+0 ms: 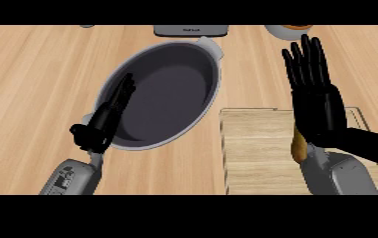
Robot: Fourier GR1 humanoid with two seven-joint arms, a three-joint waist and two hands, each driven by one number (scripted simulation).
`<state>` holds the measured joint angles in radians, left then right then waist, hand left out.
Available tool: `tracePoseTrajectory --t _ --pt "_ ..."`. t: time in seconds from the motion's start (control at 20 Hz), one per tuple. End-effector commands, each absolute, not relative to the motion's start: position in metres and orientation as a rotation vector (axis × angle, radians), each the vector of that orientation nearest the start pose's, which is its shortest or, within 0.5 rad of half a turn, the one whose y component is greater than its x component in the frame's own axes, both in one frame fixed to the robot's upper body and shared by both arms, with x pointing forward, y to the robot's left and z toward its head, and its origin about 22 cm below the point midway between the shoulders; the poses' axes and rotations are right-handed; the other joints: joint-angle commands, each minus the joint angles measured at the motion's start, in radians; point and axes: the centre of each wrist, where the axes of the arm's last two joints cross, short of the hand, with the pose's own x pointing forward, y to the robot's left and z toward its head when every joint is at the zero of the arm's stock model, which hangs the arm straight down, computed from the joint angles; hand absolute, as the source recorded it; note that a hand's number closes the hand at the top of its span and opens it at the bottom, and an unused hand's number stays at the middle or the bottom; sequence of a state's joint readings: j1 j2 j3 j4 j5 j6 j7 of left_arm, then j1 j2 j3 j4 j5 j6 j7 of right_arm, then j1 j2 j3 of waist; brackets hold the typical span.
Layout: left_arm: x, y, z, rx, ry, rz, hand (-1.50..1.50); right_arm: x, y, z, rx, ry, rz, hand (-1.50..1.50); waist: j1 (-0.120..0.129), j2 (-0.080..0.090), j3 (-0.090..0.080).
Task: Pick the pear from the tray and place it in the pot
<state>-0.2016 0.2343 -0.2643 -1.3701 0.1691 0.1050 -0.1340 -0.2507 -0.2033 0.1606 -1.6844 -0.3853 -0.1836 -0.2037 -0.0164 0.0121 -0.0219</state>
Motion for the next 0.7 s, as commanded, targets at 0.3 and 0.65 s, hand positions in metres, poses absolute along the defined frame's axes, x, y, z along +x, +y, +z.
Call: tracePoseTrajectory --t 0.3,0.65 --pt "0.261 0.312 -0.006 0.376 -1.477 -0.143 0.0 0.196 -0.387 0.004 -0.826 -1.431 0.024 1.5 -0.038 0.026 -0.011" --pt "0.245 0.338 0.003 0.483 -1.365 -0.124 0.0 0.121 -0.348 -0.027 -1.299 -1.516 -0.106 -1.5 -0.021 -0.023 0.021"
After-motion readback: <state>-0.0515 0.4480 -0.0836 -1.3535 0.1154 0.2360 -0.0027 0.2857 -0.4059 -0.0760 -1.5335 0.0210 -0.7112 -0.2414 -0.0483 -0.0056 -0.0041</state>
